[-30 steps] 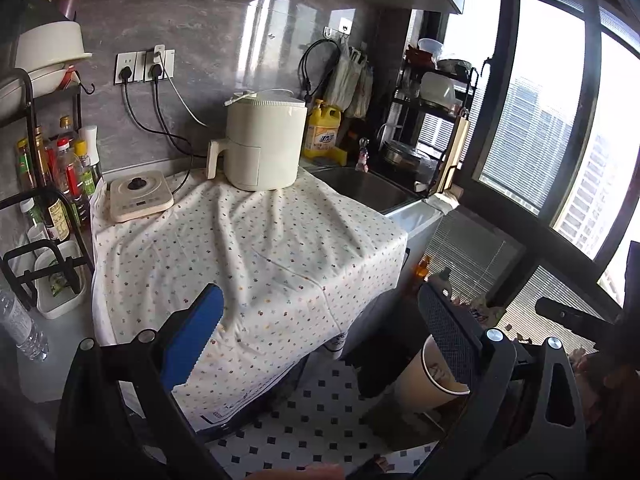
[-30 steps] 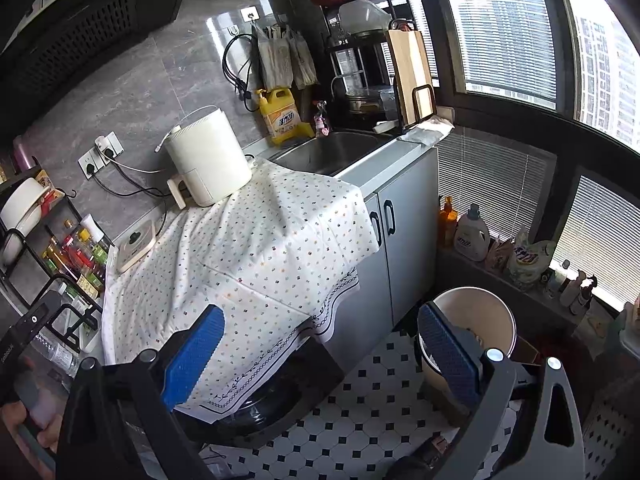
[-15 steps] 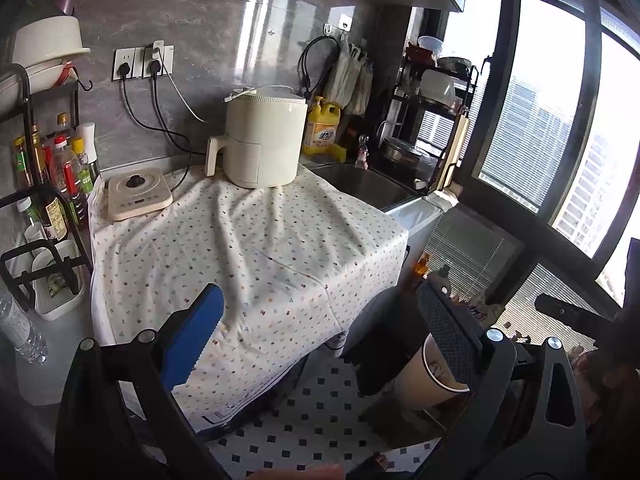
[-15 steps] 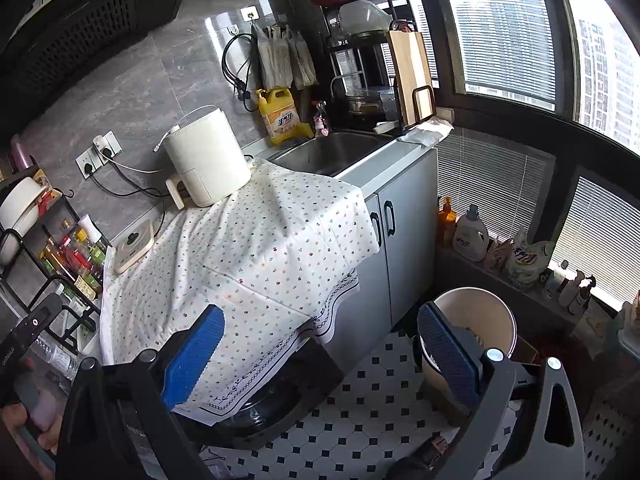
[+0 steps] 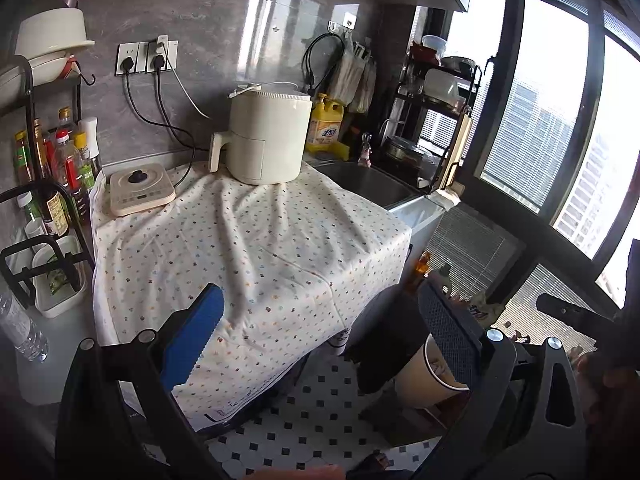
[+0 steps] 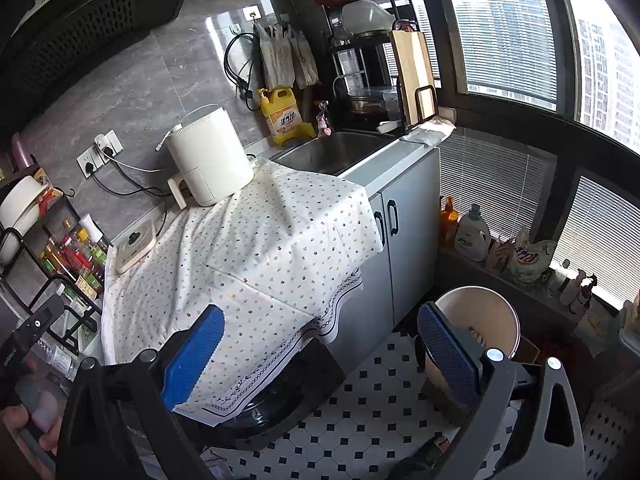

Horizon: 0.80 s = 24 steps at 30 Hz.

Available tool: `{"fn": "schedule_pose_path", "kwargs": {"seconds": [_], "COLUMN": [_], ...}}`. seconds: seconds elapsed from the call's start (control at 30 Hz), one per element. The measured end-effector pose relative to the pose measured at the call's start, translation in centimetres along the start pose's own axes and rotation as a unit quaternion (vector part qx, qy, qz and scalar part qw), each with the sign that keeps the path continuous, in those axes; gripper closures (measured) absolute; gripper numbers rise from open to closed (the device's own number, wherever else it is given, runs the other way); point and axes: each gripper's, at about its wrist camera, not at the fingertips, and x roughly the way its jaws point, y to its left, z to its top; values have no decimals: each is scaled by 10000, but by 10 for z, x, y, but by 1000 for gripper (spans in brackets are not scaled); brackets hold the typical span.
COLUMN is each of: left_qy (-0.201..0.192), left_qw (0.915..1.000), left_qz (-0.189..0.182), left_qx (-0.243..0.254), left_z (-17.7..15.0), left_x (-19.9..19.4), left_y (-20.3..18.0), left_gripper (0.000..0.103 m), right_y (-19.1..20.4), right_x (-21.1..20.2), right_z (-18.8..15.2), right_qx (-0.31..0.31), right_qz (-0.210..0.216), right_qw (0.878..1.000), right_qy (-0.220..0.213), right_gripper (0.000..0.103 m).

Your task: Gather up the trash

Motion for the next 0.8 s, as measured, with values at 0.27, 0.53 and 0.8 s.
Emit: {"fn": "schedule_pose_path", "kwargs": {"seconds": [0.27,0.53,0.8], "left_qy": [2,10,23], "left_qw": [10000,10000,10000], "left_qz": [-10,-1,-23], "left_qx": [-1,-6,63], "left_z": [-2,-3,-7], "left_x": [1,0,1], "left_y": [-1,-3,-2], "left_gripper": [6,6,6], "right_y": [-1,-1,-6], "right_x": [0,0,-2], "right_z": [-1,-1,-5], "right_qx": [3,-5,-31], "right_qz": [-2,5,29], "right_qw": [10000,10000,10000], "right_qy": [-2,3,7], "right_gripper": [8,8,8]}}
